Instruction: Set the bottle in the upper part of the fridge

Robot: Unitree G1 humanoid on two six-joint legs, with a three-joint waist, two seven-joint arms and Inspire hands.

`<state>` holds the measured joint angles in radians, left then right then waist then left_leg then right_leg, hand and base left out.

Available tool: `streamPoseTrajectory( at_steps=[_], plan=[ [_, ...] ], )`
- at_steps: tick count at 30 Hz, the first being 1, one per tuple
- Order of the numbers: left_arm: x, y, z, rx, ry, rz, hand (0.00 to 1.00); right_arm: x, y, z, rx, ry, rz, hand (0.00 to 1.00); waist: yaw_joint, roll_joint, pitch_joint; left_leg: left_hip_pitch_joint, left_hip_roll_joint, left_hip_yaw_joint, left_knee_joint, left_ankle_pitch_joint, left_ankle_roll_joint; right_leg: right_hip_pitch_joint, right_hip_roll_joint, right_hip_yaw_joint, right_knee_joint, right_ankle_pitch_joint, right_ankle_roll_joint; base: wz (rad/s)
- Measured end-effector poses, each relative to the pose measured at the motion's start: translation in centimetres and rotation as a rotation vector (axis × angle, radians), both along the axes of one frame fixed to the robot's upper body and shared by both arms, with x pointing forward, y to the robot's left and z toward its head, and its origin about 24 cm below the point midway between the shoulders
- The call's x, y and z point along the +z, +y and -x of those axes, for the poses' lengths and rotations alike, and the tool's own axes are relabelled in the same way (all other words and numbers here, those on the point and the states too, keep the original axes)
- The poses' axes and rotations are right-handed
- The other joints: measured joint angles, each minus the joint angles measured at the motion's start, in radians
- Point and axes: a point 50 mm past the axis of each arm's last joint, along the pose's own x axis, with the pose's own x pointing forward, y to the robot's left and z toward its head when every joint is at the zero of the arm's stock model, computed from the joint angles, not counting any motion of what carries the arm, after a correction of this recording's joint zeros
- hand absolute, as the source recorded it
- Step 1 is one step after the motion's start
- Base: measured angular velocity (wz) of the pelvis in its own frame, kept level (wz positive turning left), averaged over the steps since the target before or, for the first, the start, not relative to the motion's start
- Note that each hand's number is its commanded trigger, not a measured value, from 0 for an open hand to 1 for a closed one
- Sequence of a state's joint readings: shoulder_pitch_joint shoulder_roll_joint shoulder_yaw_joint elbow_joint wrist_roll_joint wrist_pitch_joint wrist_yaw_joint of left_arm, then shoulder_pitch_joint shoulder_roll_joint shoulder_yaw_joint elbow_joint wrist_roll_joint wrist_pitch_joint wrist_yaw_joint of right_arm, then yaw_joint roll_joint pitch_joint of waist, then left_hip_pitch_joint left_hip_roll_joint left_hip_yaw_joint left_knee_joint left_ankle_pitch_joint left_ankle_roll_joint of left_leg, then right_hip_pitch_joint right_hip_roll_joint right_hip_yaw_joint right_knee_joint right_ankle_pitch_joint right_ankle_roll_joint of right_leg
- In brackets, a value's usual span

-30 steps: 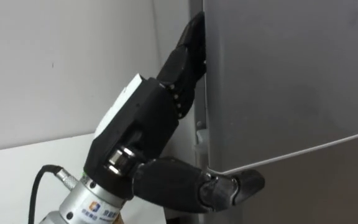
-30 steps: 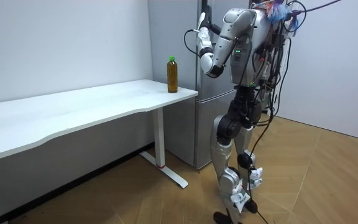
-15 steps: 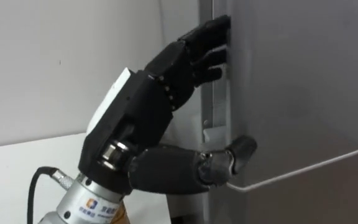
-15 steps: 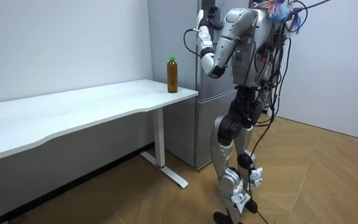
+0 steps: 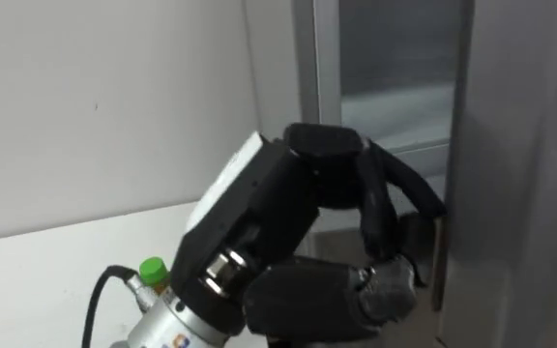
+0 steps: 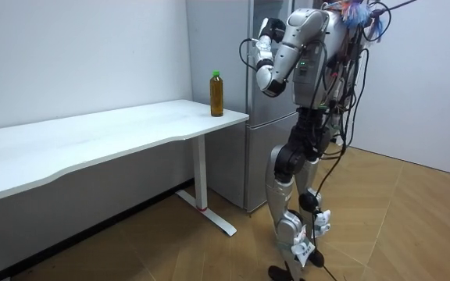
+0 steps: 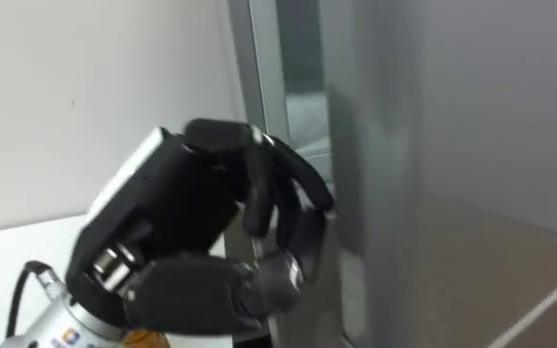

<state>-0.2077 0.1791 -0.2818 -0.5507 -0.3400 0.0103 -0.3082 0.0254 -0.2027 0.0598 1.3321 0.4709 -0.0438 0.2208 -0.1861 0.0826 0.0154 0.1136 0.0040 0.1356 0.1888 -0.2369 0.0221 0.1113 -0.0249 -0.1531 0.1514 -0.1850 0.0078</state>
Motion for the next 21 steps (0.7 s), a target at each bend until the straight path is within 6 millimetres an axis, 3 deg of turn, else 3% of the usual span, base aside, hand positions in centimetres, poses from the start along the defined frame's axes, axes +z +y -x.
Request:
streamPoseTrajectory(
  at_steps=[1, 2, 14, 21],
  plan=[
    [0.0, 0.0, 0.0, -0.003, -0.001, -0.002, 0.39, 0.0, 0.0, 0.0, 0.000, 0.000, 0.000, 0.00, 0.000, 0.000, 0.0000, 0.000, 0.000, 0.001, 0.000, 0.000, 0.000, -0.001, 0.000, 0.001, 0.000, 0.000, 0.000, -0.08],
    [0.0, 0.0, 0.0, -0.008, -0.001, -0.006, 0.00, 0.0, 0.0, 0.0, 0.001, -0.002, 0.000, 0.00, 0.000, -0.001, -0.0001, -0.001, 0.000, 0.001, 0.000, 0.000, 0.000, -0.004, 0.000, 0.005, 0.000, 0.000, 0.000, -0.08],
    [-0.4, -0.9, 0.3, -0.042, -0.006, -0.048, 0.00, 0.0, 0.2, -0.3, 0.026, -0.013, 0.005, 0.00, -0.001, -0.010, 0.0018, -0.001, 0.005, 0.001, -0.001, 0.000, 0.000, -0.011, 0.000, 0.014, 0.002, 0.000, 0.000, -0.03],
    [-0.5, -1.1, 0.5, -0.073, -0.011, -0.061, 0.00, 0.0, 0.3, -0.5, 0.044, -0.020, 0.015, 0.00, -0.002, -0.012, -0.0001, -0.006, 0.004, 0.031, -0.001, 0.000, 0.000, -0.022, 0.001, 0.030, 0.004, 0.000, 0.000, -0.04]
  ],
)
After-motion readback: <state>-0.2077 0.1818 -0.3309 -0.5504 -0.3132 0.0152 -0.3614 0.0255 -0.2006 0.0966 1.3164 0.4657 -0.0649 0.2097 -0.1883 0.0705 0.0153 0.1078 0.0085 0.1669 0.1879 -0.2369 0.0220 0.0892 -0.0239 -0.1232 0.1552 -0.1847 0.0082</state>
